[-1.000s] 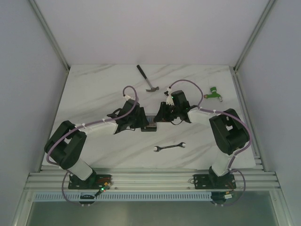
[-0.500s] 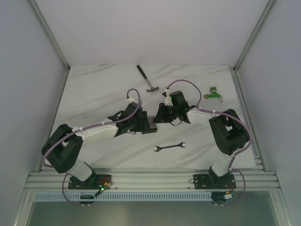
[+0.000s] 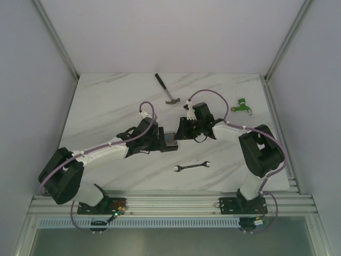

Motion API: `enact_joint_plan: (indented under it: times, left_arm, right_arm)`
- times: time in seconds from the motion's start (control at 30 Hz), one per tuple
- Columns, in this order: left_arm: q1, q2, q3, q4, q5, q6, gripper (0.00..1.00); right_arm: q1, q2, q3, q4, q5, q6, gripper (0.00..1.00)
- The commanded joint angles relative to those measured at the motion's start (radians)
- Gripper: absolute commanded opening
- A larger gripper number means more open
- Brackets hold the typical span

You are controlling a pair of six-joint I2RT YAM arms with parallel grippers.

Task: Snap on the fuse box
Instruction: Close the fuse box cover on the fuse box base.

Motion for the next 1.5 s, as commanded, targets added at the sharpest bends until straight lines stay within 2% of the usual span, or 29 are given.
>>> enact_joint_plan:
  times: [0.0,0.13,0.3,0.53,0.83,1.23,1.47]
  left_arm:
    - [0.041,-0.018,0.013,-0.027,-0.034,-0.016,0.71]
    - [0.08,0.028,0.052,0.007,-0.006,-0.015,0.67]
    - [0.103,0.105,0.096,0.031,0.03,-0.014,0.62]
    - [0.102,0.177,0.113,0.065,0.077,-0.015,0.5]
    - [0.091,0.135,0.105,0.073,0.123,-0.031,0.36]
    - [0.069,0.05,0.052,0.074,0.113,-0.077,0.35]
    - [0.069,0.082,0.044,0.074,0.098,-0.078,0.36]
  right_arm:
    - [0.006,-0.054,0.025,-0.045,0.033,-0.037,0.43]
    - [0.005,-0.037,0.05,-0.063,0.049,-0.036,0.5]
    - [0.008,-0.01,0.061,-0.06,0.037,-0.015,0.5]
    - [0.016,0.024,0.065,-0.039,0.007,-0.001,0.46]
    - [0.03,0.016,0.072,-0.034,-0.014,0.001,0.41]
    - [0.041,-0.007,0.073,-0.046,-0.016,-0.002,0.39]
    - [0.055,0.003,0.082,-0.052,-0.012,0.005,0.39]
